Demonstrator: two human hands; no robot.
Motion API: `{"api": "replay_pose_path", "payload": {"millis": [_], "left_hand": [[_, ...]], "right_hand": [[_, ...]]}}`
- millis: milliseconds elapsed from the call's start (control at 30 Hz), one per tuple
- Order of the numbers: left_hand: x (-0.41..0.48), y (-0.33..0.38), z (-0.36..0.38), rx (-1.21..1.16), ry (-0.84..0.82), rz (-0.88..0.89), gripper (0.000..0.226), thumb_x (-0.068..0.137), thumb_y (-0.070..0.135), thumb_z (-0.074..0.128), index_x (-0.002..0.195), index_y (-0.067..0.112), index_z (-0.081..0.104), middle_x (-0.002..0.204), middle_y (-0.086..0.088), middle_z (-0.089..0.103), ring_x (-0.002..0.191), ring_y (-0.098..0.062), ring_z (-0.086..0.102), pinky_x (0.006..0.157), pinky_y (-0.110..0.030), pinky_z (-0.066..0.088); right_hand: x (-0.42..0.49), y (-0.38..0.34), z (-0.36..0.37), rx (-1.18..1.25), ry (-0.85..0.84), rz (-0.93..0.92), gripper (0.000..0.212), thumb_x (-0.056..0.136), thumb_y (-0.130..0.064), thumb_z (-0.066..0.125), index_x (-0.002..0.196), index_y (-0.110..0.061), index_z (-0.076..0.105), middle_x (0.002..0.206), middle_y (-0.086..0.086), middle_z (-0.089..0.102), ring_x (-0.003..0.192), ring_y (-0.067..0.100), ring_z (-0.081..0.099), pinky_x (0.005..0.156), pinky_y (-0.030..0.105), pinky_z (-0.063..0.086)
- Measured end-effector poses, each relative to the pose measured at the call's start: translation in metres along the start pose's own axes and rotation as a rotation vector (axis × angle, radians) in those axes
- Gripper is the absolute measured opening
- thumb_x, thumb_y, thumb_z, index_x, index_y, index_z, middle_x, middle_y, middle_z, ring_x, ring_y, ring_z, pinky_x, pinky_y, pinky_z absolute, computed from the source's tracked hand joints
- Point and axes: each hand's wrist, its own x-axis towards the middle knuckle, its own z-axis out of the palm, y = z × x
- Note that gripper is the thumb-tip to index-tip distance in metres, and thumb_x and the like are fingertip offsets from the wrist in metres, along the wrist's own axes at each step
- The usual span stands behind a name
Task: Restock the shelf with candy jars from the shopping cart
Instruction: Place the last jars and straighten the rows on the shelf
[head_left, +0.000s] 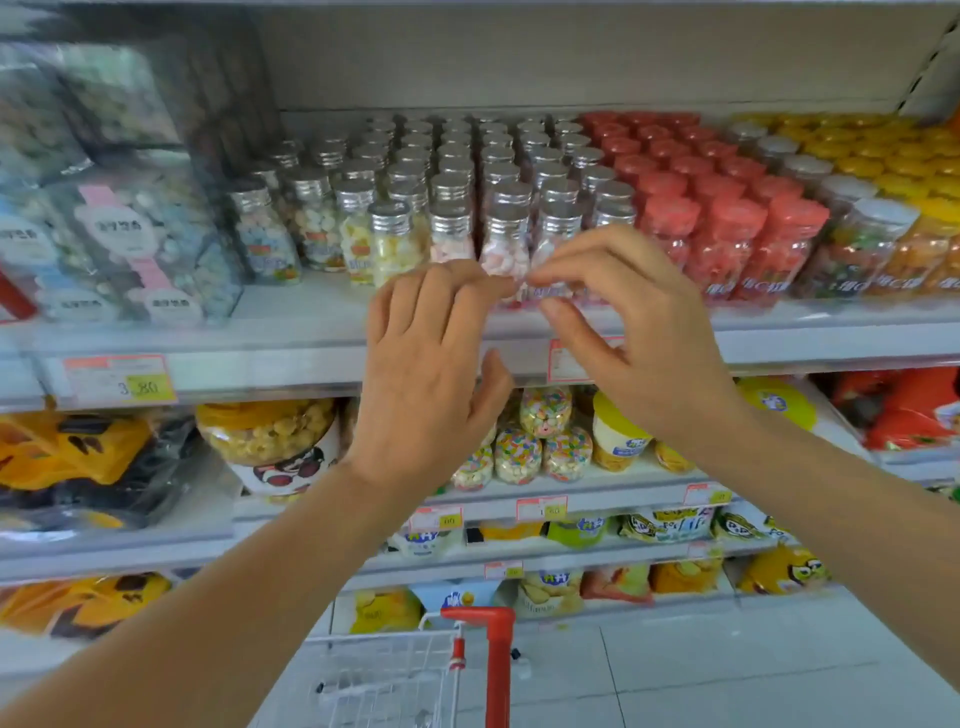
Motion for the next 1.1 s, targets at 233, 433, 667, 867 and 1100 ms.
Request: {"api": "replay_pose_path", "payload": {"millis": [233, 433, 667, 867, 1100], "left_hand": [[-0.144, -0.048, 0.002, -0.187, -0.323, -0.388, 0.020, 0.082, 0.014, 0.049, 0.095, 0.012, 0.064, 0.090, -0.001, 0.060, 0.084, -0.024, 0.056, 0.070, -0.033, 0.042], [-0.299, -0.084, 0.001, -0.149, -0.780, -0.779, 0.021, 0.083, 0.021, 0.055, 0.098, 0.020, 0.070, 0.095, 0.001, 0.066, 0.098, -0.025, 0.060, 0.081, -0.033, 0.044], [-0.449, -0.094, -0.030, 0.195, -1.130, -1.129, 0.034, 0.091, 0.034, 0.054, 0.125, 0.032, 0.055, 0.139, 0.001, 0.048, 0.132, -0.024, 0.035, 0.109, -0.039, 0.025], [-0.492, -0.073, -0.044, 0.334, -1.204, -1.334, 0.056, 0.091, 0.038, 0.052, 0.143, 0.027, 0.035, 0.158, -0.009, 0.012, 0.146, -0.031, -0.001, 0.115, -0.055, 0.007], [-0.500, -0.035, -0.047, 0.262, -1.122, -1.504, 0.063, 0.093, 0.034, 0.050, 0.147, 0.010, 0.028, 0.157, -0.023, 0.007, 0.146, -0.035, -0.007, 0.117, -0.044, 0.015]], "right_hand": [[-0.096, -0.063, 0.106, 0.201, -0.521, 0.175, 0.021, 0.094, -0.026, 0.052, 0.106, -0.015, 0.066, 0.099, -0.001, 0.060, 0.087, 0.016, 0.059, 0.070, 0.031, 0.044], [-0.182, -0.093, 0.200, 0.131, -0.997, 0.233, 0.038, 0.096, -0.026, 0.053, 0.133, -0.015, 0.052, 0.132, 0.004, 0.054, 0.121, 0.025, 0.049, 0.095, 0.036, 0.036], [-0.252, -0.095, 0.264, -0.345, -1.294, 0.089, 0.050, 0.100, -0.045, 0.037, 0.144, -0.023, 0.034, 0.130, 0.003, 0.056, 0.121, 0.026, 0.048, 0.097, 0.038, 0.034], [-0.253, -0.096, 0.283, -0.520, -1.321, -0.022, 0.024, 0.097, -0.024, 0.046, 0.120, -0.021, 0.050, 0.116, 0.002, 0.062, 0.111, 0.026, 0.054, 0.075, 0.033, 0.034], [-0.258, -0.093, 0.274, -0.536, -1.387, -0.085, 0.056, 0.084, -0.015, 0.068, 0.131, -0.020, 0.037, 0.121, 0.003, 0.055, 0.116, 0.025, 0.049, 0.074, 0.033, 0.036]]}}
